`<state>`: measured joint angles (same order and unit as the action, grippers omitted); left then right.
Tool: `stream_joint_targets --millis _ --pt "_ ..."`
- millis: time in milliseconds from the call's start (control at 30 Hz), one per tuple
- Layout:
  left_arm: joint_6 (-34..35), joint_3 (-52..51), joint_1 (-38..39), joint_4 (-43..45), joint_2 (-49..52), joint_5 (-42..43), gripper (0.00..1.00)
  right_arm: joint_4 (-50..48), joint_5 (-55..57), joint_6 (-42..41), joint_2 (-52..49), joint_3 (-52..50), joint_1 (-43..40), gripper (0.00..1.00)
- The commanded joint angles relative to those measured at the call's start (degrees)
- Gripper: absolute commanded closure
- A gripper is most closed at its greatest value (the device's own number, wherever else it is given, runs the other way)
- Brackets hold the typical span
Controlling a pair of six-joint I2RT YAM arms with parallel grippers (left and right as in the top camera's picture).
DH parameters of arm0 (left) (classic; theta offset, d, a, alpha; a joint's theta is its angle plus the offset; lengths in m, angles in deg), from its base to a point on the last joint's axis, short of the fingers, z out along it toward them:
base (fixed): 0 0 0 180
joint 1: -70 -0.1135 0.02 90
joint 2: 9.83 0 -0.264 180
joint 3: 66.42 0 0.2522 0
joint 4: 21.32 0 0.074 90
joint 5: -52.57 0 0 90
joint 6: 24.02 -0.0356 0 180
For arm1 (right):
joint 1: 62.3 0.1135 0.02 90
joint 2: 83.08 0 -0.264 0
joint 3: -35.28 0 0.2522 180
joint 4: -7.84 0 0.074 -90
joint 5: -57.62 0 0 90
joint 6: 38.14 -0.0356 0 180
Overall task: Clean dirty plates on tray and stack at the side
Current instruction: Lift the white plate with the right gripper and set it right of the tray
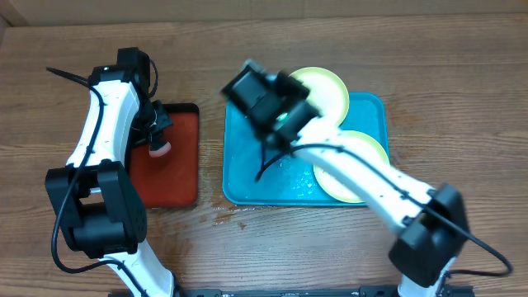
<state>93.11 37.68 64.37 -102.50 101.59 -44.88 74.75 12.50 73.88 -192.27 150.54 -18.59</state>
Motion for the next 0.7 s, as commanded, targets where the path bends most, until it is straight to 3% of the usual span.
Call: stream_joint_targets --millis 0,367,667 --pt "0.94 -0.15 0.02 0.17 -1.16 0.48 0.96 0.39 -17.53 -8.13 7.56 5.29 -8.07 0.96" --pt "0.94 -0.15 0.02 0.24 -1.18 0.5 0.96 9.25 -64.87 -16.74 7.04 5.4 -43.5 0.96" --pt "0.96 -0.15 0.02 0.48 -1.18 0.96 0.96 18.01 -67.67 -18.05 -1.05 4.26 -63.84 0.96"
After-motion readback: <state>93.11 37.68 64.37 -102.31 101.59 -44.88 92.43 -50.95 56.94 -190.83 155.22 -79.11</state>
